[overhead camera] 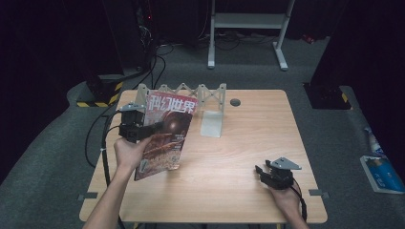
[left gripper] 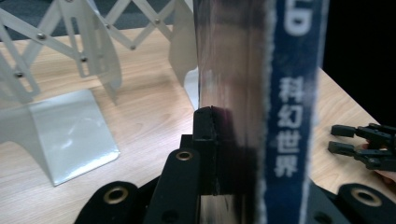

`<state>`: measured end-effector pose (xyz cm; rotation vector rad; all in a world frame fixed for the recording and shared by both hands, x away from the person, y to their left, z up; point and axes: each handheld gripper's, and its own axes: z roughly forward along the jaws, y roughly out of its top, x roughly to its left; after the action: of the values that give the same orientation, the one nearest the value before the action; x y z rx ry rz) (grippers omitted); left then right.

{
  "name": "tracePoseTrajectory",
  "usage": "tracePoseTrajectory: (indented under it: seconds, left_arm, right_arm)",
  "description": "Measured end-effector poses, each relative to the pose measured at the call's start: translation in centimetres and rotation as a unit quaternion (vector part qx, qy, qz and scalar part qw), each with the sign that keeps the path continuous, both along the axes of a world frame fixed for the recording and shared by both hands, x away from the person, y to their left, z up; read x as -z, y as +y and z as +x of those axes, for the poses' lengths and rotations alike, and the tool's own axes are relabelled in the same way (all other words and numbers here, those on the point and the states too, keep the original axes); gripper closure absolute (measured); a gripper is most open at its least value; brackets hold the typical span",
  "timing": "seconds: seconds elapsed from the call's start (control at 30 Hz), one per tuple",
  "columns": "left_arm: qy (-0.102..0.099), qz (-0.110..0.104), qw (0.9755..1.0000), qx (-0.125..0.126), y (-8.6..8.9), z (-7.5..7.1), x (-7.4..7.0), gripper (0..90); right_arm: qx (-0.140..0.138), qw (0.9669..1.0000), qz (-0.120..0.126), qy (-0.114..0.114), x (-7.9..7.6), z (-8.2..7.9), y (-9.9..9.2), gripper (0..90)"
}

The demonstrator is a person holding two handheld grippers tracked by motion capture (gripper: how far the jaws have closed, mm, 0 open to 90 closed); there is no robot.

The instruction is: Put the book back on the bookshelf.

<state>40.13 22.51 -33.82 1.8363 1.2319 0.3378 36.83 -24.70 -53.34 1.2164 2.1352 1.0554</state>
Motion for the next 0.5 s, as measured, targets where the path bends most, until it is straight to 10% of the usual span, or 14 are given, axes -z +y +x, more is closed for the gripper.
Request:
tracePoseTrajectory:
  seconds: [0.5]
  left_arm:
    - [0.004, 0.019, 0.9995, -0.025, 1.1, 1.2, -0.4, 83.1]
  right_arm:
    - [0.000, 1.0000, 0.000, 0.000, 0.0, 0.0, 0.0, 48.2]
